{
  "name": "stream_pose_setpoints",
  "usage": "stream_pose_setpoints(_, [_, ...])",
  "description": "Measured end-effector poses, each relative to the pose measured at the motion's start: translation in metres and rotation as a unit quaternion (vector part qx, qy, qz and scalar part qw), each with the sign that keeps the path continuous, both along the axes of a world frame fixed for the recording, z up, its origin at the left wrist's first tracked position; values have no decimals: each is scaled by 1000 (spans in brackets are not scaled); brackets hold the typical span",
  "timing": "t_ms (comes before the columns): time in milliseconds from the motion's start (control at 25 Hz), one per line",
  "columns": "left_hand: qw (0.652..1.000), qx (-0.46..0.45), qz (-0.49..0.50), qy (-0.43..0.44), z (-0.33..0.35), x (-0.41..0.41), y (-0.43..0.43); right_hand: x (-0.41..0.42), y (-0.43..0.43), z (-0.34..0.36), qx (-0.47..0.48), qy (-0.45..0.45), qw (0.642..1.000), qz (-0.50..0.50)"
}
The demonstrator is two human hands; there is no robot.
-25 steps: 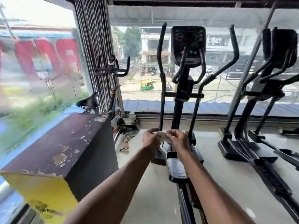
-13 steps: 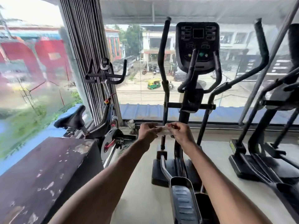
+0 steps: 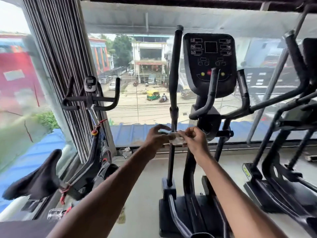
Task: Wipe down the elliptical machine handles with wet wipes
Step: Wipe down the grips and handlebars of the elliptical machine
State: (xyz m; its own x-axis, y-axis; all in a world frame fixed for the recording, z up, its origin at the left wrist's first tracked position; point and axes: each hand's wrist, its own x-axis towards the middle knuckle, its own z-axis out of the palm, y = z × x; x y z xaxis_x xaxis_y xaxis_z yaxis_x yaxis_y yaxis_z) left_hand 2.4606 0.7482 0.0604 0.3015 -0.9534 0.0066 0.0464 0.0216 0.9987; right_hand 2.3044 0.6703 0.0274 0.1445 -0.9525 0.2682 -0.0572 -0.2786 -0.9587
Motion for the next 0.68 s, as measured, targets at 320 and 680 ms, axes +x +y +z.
stream_pose_setpoints(320, [967,-184,132,-115,78,21,-114,45,-80,92,-184,-60,981,-31])
stream_pose_setpoints(680, [922,-343,116,-137,177,35,-195,70,-192,195,-327,-97,940,5])
